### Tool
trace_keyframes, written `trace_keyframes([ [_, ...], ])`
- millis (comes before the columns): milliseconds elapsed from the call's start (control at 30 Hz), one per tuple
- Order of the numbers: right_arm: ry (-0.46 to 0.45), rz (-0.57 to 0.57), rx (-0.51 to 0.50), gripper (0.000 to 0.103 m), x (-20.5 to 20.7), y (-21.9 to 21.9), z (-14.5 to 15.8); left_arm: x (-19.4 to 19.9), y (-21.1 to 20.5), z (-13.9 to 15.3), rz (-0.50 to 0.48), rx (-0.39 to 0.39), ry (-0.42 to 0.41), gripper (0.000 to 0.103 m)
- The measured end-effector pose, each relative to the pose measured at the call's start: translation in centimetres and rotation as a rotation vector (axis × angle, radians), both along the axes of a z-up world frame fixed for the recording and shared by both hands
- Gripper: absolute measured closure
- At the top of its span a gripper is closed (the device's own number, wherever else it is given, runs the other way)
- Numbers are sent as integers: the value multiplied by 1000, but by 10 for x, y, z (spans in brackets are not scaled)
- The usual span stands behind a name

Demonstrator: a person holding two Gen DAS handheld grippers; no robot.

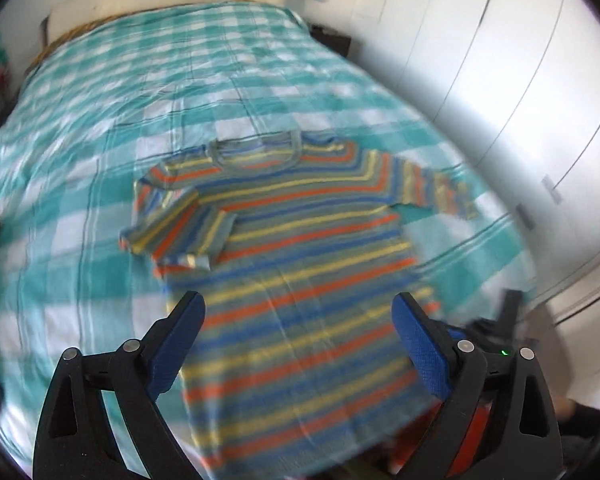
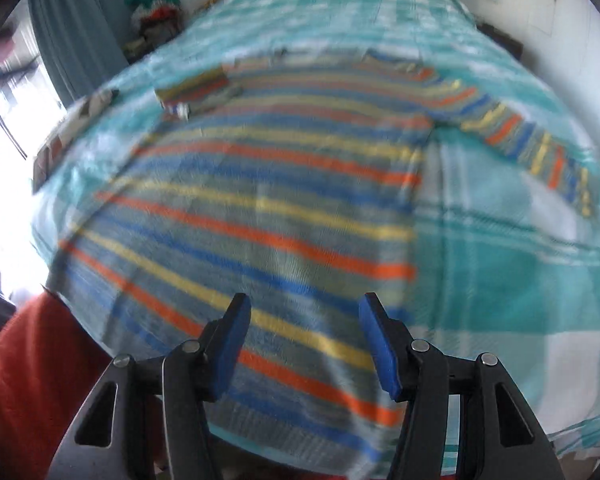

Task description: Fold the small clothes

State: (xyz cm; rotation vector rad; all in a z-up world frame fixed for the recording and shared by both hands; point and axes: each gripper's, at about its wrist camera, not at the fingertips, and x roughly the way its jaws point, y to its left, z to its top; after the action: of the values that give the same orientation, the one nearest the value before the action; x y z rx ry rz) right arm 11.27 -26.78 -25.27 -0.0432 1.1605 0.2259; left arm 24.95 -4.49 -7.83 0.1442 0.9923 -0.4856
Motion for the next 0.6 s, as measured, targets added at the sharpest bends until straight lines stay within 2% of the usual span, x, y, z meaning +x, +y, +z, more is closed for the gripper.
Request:
trace_keyframes([
  [100, -15, -15, -11, 47, -6, 0, -7, 56, -15, -48, 13, 124, 9, 33],
  [167, -7, -17, -21, 47, -7, 2, -6, 85, -16, -77, 21, 165, 24, 50],
  [233, -2, -31, -23, 46, -9, 2, -9, 99, -15, -101, 17, 185, 15, 56],
  [300, -4, -32, -31, 46, -8, -1, -12, 104, -16, -126, -21, 220, 10, 57],
  [367, -5, -35, -35, 46, -4, -1, -13, 106, -15, -149, -50, 279, 49, 57],
  [400, -2, -37, -36, 46, 0, 0, -13, 106, -11, -158, -55, 284, 68, 56],
  [433, 0, -39, -38, 46, 0, 0, -13, 105, -7, -158, -55, 264, 59, 50],
  [467, 2, -40, -39, 46, 1, 0, -13, 105, -2, -157, -41, 255, 49, 36],
  [533, 7, -46, -41, 46, 2, 0, -13, 106, 8, -159, -13, 231, 54, 31],
  [567, 8, -48, -42, 46, 3, 1, -13, 107, 13, -161, -12, 208, 67, 36],
  [600, 9, -49, -43, 46, 3, 2, -13, 107, 17, -161, 0, 193, 80, 46],
])
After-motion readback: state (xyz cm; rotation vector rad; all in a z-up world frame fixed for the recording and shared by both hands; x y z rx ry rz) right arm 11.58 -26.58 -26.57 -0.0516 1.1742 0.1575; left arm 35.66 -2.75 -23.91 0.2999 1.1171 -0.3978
